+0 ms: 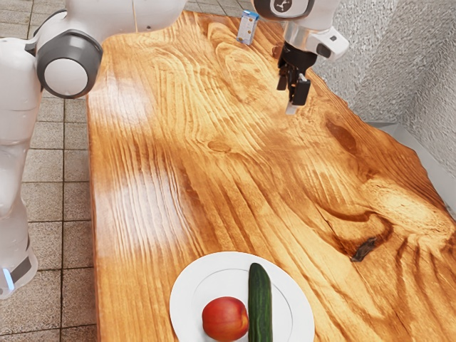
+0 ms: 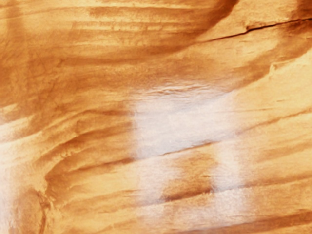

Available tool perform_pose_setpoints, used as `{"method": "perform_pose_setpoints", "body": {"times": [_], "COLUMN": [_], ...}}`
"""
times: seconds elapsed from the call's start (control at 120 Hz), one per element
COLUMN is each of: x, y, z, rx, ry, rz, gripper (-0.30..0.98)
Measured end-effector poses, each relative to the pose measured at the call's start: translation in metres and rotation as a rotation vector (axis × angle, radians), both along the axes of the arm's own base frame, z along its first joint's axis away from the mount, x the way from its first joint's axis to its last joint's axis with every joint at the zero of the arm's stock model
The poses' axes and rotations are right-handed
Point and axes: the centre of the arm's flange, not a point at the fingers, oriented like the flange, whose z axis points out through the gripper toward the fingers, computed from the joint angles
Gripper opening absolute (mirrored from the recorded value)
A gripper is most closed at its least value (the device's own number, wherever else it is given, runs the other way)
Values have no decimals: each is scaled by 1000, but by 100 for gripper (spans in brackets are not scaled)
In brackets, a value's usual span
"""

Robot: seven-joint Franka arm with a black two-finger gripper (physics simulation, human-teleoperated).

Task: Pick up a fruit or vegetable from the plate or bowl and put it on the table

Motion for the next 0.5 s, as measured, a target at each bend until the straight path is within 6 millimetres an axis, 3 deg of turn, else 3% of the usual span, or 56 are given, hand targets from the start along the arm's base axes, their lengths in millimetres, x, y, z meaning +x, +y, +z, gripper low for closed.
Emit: {"method": "perform_pose_setpoints", "body": {"times": [0.5], "x": [-4], "y": [-15], "z": [5], "rx": [-26], "ry": [-10], "rz": [-29], "gripper": [69]}}
